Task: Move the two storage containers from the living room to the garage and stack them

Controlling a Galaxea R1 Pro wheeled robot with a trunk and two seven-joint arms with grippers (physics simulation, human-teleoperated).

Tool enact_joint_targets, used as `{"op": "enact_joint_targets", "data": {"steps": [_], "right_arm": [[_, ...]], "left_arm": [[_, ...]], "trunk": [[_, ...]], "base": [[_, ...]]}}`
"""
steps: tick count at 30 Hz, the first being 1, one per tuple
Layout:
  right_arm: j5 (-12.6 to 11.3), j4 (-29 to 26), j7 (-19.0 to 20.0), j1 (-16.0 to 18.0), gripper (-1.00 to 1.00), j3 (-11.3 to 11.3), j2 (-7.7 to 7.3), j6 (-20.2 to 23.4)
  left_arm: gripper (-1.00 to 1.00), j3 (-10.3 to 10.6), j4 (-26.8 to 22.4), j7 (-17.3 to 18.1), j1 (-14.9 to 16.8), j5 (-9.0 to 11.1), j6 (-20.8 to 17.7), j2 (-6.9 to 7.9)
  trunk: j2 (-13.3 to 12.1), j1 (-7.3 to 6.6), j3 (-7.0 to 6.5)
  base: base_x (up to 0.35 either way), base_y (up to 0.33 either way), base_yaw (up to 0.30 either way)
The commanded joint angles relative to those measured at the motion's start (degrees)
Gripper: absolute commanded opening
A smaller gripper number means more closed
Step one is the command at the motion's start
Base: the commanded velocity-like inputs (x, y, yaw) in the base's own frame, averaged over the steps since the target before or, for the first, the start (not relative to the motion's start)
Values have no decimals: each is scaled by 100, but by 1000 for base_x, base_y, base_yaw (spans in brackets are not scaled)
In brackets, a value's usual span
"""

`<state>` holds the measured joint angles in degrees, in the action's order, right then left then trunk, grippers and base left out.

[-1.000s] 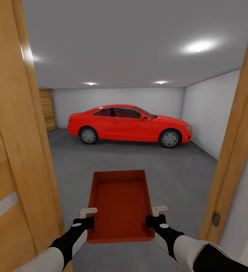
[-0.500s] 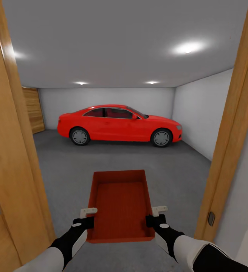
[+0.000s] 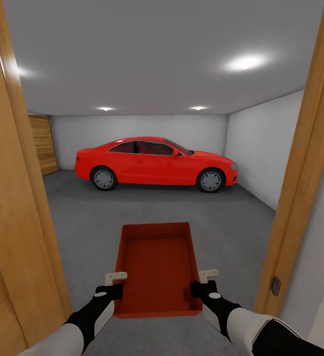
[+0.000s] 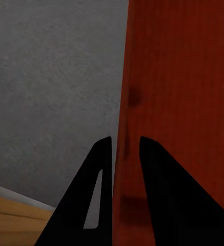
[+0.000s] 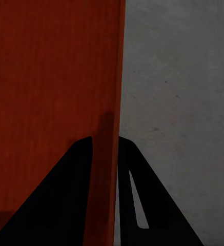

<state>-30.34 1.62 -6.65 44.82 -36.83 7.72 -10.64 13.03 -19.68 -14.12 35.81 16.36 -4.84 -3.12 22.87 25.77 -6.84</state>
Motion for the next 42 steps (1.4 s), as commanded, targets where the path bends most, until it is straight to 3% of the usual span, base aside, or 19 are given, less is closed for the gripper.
{"op": "enact_joint_targets", "data": {"steps": [1,11,42], "right_arm": [[6,14,314,0,-100,203,2,-13],[4,14,305,0,-100,203,1,-15],[10,14,314,0,-100,203,1,-14]], "left_arm": [[-100,-213,-27,-346,4,-90,132,31],[-100,-215,-29,-346,4,-90,132,30],[-100,-219,-32,-346,4,-90,132,31]], "trunk": [[5,2,3],[5,2,3],[5,2,3]], "base": [[0,0,-2],[87,0,0],[316,0,0]]}}
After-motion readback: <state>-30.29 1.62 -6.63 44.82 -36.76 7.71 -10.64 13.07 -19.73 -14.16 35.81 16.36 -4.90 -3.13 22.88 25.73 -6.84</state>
